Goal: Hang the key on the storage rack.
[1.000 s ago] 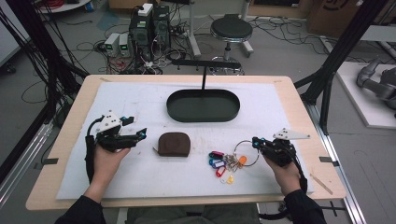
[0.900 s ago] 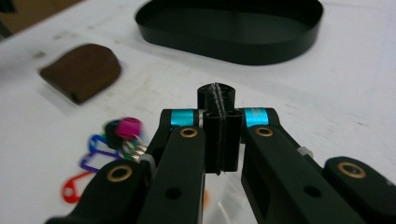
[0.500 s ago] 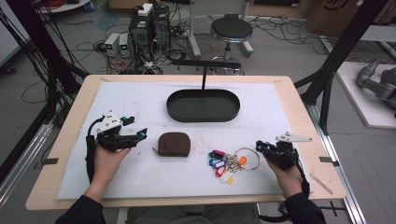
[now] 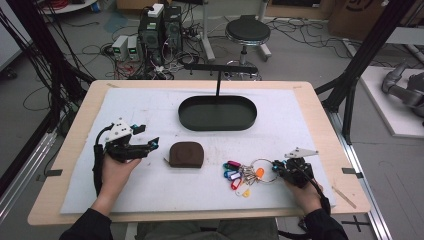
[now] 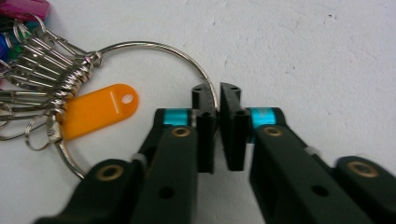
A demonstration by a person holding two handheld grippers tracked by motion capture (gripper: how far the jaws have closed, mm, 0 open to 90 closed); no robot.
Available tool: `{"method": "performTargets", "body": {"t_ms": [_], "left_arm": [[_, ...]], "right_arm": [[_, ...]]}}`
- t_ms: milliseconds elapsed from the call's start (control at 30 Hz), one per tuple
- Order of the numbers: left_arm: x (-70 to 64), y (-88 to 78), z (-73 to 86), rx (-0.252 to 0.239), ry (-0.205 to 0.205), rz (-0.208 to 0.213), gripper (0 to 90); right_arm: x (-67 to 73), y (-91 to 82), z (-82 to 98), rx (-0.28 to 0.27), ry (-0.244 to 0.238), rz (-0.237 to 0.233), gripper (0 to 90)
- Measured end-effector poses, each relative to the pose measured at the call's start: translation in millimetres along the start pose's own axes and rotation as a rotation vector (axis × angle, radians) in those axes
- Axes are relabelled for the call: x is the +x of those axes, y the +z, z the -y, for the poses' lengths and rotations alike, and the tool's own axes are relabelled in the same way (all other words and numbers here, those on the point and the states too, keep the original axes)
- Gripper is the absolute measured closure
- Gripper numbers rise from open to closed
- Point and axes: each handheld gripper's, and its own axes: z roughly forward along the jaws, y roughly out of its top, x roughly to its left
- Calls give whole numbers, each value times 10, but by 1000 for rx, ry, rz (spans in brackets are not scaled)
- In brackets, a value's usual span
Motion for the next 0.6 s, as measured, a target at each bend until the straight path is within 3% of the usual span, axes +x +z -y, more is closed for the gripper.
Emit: {"method": "performTargets", "body": {"t_ms": [233,267,400,467,533,600], "left_arm": [[-11,-11,-1,-1,4,-2,298],[-10,-12,-1,1,6,-2,298],[-6,-17,8,-2,2,-3,298],[1,-21,12,0,0,-5,298],[3,-25,12,0,1,-4,298],[0,-28,12,-2,0,-5,298]], "right_arm": [[-85,16,-17,-33,78,-45,884],[-111,10,-38,-63,108,-70,883],[-137,-27,-68,-117,148,-119,883],[-145,-76,-100,-187,181,-182,883],[-135,-104,-121,-226,197,-227,882],[-122,-113,-131,-238,197,-240,882]]}}
